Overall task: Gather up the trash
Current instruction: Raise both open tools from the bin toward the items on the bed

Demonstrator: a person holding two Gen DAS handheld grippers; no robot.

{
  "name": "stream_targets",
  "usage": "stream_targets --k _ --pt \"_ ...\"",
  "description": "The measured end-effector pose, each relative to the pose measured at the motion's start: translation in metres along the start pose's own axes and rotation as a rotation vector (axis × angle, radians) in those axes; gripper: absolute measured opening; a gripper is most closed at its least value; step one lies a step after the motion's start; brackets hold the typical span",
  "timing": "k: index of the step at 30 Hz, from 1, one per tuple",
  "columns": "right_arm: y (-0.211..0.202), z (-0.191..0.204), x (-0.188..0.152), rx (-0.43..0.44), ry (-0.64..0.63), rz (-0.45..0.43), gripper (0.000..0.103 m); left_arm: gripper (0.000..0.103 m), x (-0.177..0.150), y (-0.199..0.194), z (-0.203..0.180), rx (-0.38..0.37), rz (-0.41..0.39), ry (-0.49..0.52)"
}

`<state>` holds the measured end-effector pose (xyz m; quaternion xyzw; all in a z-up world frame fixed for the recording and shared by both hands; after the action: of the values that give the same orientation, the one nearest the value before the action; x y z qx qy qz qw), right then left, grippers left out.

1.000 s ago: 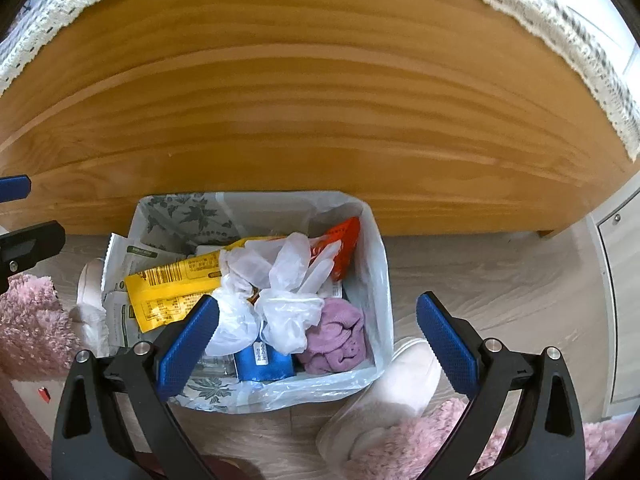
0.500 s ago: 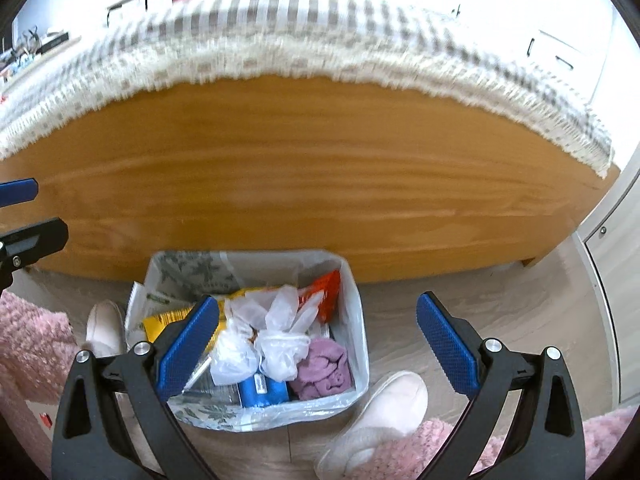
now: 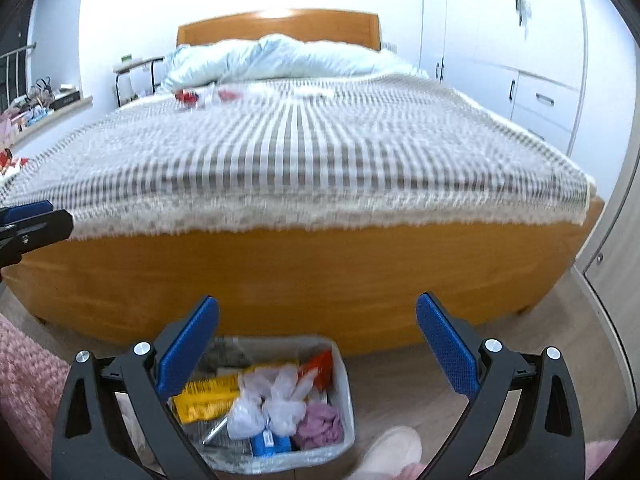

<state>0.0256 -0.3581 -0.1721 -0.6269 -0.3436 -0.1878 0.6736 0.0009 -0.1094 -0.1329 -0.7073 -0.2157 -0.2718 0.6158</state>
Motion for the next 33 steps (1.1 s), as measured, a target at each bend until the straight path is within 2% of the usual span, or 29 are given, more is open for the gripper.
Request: stream_targets --k 10,22,33 --pt "-0.001 -0.011 0.045 0.003 0.016 -0.088 0.095 0.096 0.043 -0.006 0.015 -0.004 -0.086 -0.057" --pt "0.009 -0.004 0.095 -0.005 -0.035 -0.166 0.095 0.096 0.079 -0.003 0.025 0.001 -0.133 -0.042" --pt "0.015 0.002 0.131 0.029 -0.011 -0.183 0.095 0.096 0.115 -0.004 0.028 -0.002 -0.139 -0.052"
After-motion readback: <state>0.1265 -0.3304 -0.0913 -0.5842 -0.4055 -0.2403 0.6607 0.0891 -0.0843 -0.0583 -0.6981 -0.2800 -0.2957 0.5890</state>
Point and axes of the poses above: each gripper's, at about its wrist camera, not at the fingertips, and y roughly the way its jaws point, z to its left, x to its top, the point moved 5 cm from there along y, roughly the way its jaws point, and after that the axes turned 10 degrees about z, right-handed, at the moved point
